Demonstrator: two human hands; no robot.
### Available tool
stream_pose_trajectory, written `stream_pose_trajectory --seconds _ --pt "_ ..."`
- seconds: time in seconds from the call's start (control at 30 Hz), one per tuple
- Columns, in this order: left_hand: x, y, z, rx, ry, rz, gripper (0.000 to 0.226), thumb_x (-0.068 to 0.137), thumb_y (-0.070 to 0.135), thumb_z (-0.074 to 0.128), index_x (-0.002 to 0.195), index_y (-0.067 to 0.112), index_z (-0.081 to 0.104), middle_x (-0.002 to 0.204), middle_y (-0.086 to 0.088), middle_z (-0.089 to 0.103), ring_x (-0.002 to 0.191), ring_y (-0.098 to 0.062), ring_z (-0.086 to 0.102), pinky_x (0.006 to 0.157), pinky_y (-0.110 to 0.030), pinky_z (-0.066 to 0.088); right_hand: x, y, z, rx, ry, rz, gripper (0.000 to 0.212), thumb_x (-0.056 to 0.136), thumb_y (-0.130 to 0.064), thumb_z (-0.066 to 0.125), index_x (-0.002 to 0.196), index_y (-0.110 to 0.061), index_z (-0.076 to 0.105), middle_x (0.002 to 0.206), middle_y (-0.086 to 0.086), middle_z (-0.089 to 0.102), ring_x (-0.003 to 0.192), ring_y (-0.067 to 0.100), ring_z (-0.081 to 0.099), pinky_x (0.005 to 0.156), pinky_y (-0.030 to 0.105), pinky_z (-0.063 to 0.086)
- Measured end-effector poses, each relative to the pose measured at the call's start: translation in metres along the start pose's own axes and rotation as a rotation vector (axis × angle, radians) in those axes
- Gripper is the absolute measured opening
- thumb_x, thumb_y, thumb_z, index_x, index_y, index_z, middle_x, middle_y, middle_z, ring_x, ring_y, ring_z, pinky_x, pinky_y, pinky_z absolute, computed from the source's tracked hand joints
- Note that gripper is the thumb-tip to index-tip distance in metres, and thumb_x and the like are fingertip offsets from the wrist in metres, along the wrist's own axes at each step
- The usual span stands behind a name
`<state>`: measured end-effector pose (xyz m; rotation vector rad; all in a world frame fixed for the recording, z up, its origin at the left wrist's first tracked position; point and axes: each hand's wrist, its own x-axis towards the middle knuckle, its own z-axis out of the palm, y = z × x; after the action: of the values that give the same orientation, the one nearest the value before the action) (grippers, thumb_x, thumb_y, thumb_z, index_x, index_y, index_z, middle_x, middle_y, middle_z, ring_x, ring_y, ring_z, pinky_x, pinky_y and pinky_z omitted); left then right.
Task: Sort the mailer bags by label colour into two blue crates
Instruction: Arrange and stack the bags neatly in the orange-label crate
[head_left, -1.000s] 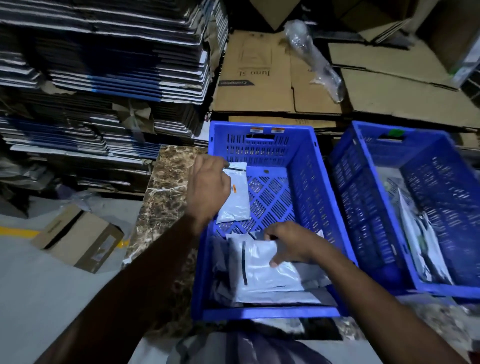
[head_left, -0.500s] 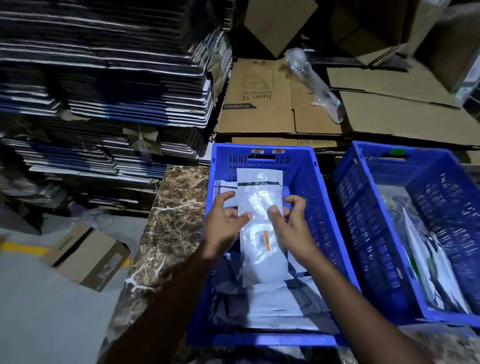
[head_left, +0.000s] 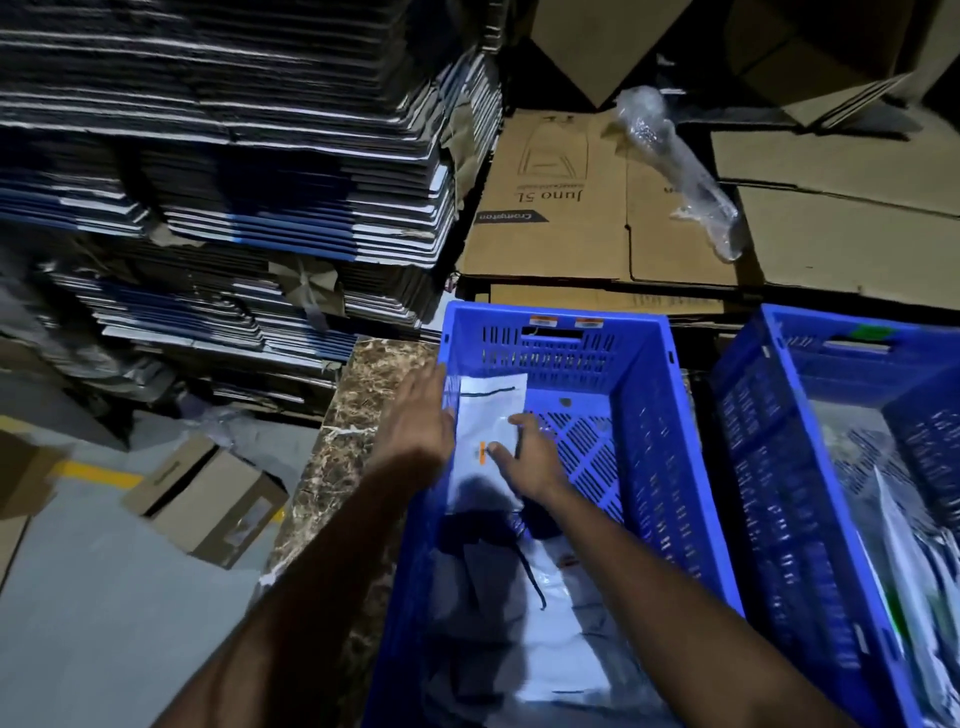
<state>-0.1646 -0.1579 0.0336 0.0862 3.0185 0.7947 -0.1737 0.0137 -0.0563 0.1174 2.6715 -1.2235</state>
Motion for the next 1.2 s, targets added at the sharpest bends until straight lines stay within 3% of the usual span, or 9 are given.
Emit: stream_pose_trajectory --seconds 0.17,0.33,0.53,0.67,0.8,0.87,0.93,1.03,1.2 --pt "-0.004 -0.008 0.013 0.124 0.247 0.098 0.049 0.096 0.019 0.047 0.143 0.009 0.045 0.146 -0.008 0.050 0.139 -0.028 0.040 0.110 -0.049 0.039 0.023 -0.001 0.022 -0.469 0.132 -0.115 0.049 0.092 -0.046 0.053 0.127 -0.012 0.048 0.134 0.020 0.042 0.124 0.039 0.041 0.098 0.046 0.039" --pt "0.000 0.001 0.011 0.141 0.227 -0.001 0.050 0.094 0.015 0.052 0.143 0.015 0.045 0.147 0.000 0.049 0.140 -0.021 0.038 0.107 -0.045 0.041 0.052 0.000 0.046 -0.649 -0.139 -0.216 0.070 0.100 -0.048 0.036 0.157 -0.016 0.011 0.164 0.015 -0.005 0.152 0.031 -0.006 0.120 0.056 0.002" --pt "0.004 -0.003 0.008 0.206 0.211 0.041 0.052 0.088 0.014 0.051 0.140 0.011 0.047 0.141 -0.006 0.054 0.136 -0.028 0.043 0.106 -0.038 0.042 0.051 0.011 0.065 -0.629 -0.095 -0.227 0.074 0.089 -0.048 0.020 0.151 -0.009 0.029 0.159 0.023 0.023 0.148 0.039 0.020 0.117 0.058 0.016" --pt "0.001 -0.011 0.011 0.207 0.255 0.154 0.049 0.091 0.018 0.041 0.137 0.002 0.049 0.136 -0.014 0.058 0.127 -0.036 0.049 0.105 -0.041 0.042 0.059 0.016 0.066 -0.597 -0.100 -0.236 0.068 0.094 -0.045 0.033 0.152 -0.009 0.026 0.159 0.023 0.021 0.149 0.039 0.016 0.118 0.057 0.013" --pt "0.002 -0.010 0.013 0.245 0.214 0.147 0.051 0.096 0.022 0.033 0.141 0.001 0.043 0.142 -0.015 0.052 0.133 -0.035 0.045 0.114 -0.041 0.034 0.065 0.010 0.062 -0.653 -0.132 -0.230 0.080 0.088 -0.055 0.012 0.152 -0.009 0.026 0.160 0.023 0.018 0.149 0.039 0.014 0.118 0.057 0.014" --pt "0.004 -0.009 0.013 0.289 0.198 0.124 0.052 0.097 0.024 0.029 0.142 0.001 0.042 0.143 -0.015 0.052 0.134 -0.032 0.044 0.115 -0.039 0.032 0.073 -0.001 0.055 -0.642 -0.091 -0.200 0.072 0.095 -0.053 0.021 0.150 -0.008 0.029 0.158 0.024 0.021 0.148 0.039 0.014 0.118 0.055 0.014" --pt "0.004 -0.008 0.013 0.298 0.189 0.101 0.056 0.097 0.029 0.021 0.143 0.003 0.041 0.143 -0.014 0.051 0.134 -0.030 0.044 0.114 -0.038 0.033 0.082 -0.007 0.050 -0.573 -0.020 -0.113 0.067 0.100 -0.050 0.031 0.153 -0.010 0.022 0.161 0.023 0.012 0.149 0.039 0.006 0.119 0.054 0.007" --pt "0.003 -0.006 0.011 0.276 0.198 0.101 0.055 0.096 0.028 0.024 0.142 0.003 0.042 0.141 -0.014 0.053 0.131 -0.031 0.046 0.109 -0.038 0.037 0.092 0.000 0.052 -0.476 -0.150 0.059 0.073 0.101 -0.055 0.027 0.158 -0.018 0.001 0.164 0.015 -0.012 0.150 0.036 -0.013 0.120 0.055 -0.003" --pt "0.002 -0.006 0.012 0.206 0.239 0.092 0.045 0.096 0.014 0.045 0.140 0.004 0.045 0.139 -0.013 0.055 0.131 -0.031 0.046 0.106 -0.038 0.041 0.097 0.009 0.057 -0.511 -0.187 0.072 0.072 0.100 -0.057 0.024 0.157 -0.025 -0.005 0.164 0.007 -0.017 0.150 0.031 -0.017 0.118 0.058 -0.007"
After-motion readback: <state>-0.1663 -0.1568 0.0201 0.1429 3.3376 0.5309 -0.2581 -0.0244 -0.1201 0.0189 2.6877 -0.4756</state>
